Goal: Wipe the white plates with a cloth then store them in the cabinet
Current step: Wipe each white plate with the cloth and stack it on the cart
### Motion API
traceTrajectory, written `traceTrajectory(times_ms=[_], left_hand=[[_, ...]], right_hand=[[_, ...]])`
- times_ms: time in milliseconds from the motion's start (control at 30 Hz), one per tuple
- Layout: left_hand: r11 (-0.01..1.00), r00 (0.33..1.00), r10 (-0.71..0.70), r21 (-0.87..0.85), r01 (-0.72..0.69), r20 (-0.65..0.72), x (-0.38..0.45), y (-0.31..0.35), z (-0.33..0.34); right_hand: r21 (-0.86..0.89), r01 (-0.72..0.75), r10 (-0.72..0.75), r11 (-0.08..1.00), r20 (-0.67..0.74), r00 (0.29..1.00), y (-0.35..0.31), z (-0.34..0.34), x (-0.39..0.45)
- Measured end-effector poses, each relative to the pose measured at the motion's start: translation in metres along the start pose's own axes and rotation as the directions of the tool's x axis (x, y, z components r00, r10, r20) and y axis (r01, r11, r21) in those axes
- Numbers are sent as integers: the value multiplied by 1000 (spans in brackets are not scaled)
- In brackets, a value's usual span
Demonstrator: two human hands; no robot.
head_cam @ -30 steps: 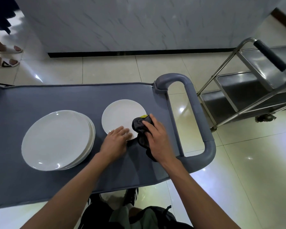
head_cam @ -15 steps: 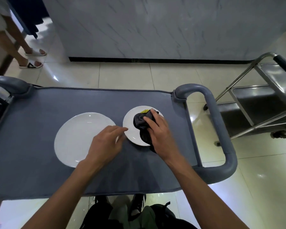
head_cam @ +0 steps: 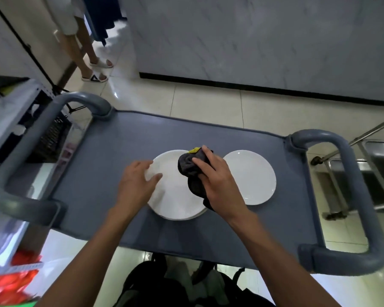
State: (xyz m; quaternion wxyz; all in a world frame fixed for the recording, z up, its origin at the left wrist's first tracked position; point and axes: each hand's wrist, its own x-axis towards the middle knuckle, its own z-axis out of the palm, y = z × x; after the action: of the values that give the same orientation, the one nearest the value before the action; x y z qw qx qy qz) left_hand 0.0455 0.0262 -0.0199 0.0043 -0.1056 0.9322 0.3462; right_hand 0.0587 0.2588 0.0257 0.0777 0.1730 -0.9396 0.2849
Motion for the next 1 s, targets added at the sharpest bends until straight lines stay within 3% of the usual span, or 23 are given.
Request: traceTrajectory(times_ms=[200, 500, 733, 900, 1000], left_hand=[[985, 986, -143, -80, 150, 91, 7, -18, -6], [950, 950, -214, -179, 257, 227, 25, -27, -9], [913, 923, -190, -285, 291, 334, 37, -28, -8], [913, 924, -142, -313, 261, 356, 40, -27, -11], [879, 910, -142, -372, 297, 390, 39, -27, -14]], right_hand=[[77, -25, 26, 997, -1, 1000, -41, 25, 27], [287, -213, 256, 934, -121, 959, -65, 62, 51], [78, -274, 279, 958, -64, 958, -49, 70, 31], [-132, -201, 218, 971, 137, 966, -41, 74, 18], [-125, -159, 183, 979, 212, 960, -33, 70, 6]])
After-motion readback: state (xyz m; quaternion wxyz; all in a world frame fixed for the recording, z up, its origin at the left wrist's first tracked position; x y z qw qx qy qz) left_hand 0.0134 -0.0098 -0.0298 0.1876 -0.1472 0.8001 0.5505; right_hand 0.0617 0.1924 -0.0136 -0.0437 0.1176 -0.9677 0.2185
